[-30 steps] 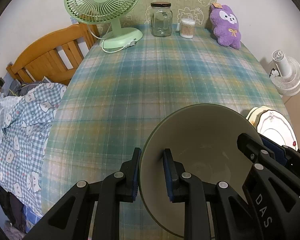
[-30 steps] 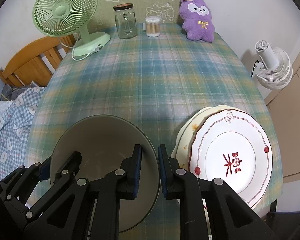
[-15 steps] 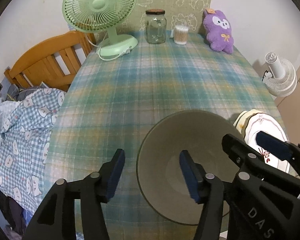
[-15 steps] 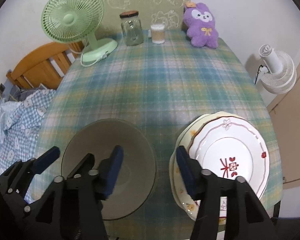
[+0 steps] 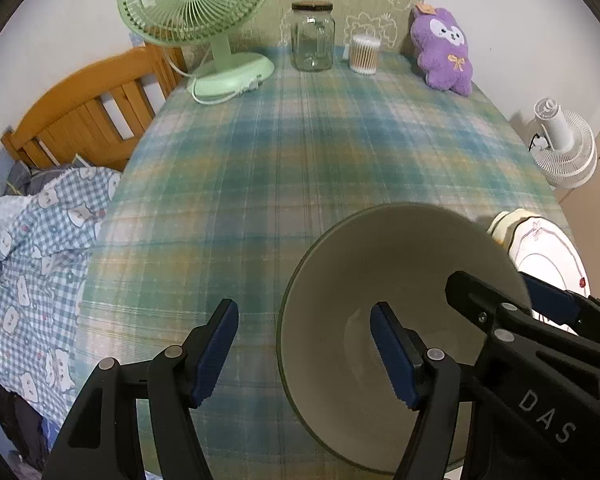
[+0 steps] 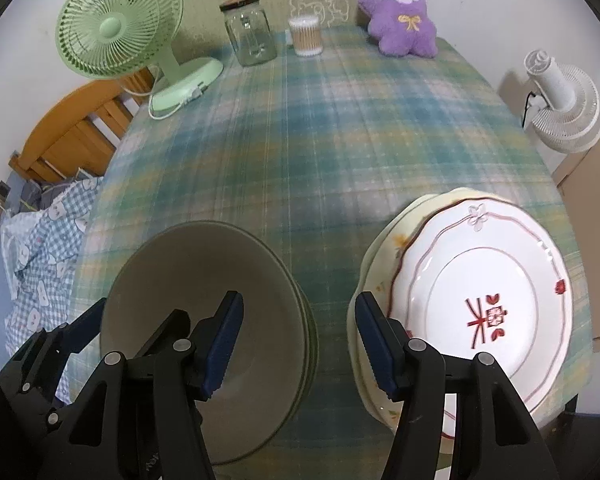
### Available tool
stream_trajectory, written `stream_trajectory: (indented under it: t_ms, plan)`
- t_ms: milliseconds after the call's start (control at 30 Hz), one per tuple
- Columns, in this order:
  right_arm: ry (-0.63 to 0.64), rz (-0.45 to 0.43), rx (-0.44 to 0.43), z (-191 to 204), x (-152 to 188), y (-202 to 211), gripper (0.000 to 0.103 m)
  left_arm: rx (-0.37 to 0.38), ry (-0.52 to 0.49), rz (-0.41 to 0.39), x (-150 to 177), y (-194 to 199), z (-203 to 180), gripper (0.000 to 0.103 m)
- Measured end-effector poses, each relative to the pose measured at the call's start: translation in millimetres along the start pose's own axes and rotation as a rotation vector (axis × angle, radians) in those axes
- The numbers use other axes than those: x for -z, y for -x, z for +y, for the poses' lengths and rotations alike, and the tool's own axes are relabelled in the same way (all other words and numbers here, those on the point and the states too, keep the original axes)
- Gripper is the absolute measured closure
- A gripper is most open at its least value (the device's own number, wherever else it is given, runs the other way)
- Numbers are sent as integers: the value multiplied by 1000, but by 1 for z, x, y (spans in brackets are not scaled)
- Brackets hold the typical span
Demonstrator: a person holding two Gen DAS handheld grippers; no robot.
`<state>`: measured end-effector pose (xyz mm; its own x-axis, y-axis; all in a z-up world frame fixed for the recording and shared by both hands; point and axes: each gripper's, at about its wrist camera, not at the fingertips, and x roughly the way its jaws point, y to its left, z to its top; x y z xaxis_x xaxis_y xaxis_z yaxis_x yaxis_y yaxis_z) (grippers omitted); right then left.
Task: Organize plates and bowls
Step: 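Carry the cream bowl with both grippers over the floral plate stack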
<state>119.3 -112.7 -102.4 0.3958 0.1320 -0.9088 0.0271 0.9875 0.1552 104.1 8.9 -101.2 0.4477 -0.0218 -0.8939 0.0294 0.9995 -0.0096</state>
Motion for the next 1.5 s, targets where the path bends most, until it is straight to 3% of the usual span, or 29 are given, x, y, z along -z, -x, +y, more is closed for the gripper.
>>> stream_trajectory:
  t_ms: [333, 567, 633, 700, 1167, 1500]
  plan:
    - [-20, 72, -13, 6, 4, -23, 52, 32, -20, 52, 4, -17, 1, 40]
    - [-54, 95, -35, 4, 6, -29, 61, 25, -73, 41, 5, -17, -9, 45]
    - [-49, 96, -27, 6, 5, -29, 61, 35, -74, 42, 5, -17, -8, 46]
    - [-44, 95, -13, 9, 5, -28, 61, 61, -84, 44, 4, -18, -8, 55]
    - [-133, 100, 61, 20, 10, -18, 61, 131, -160, 88, -3, -9, 1, 59]
    - [-160, 44, 73, 25, 4, 16, 61, 140, -175, 50, -13, 20, -1, 59]
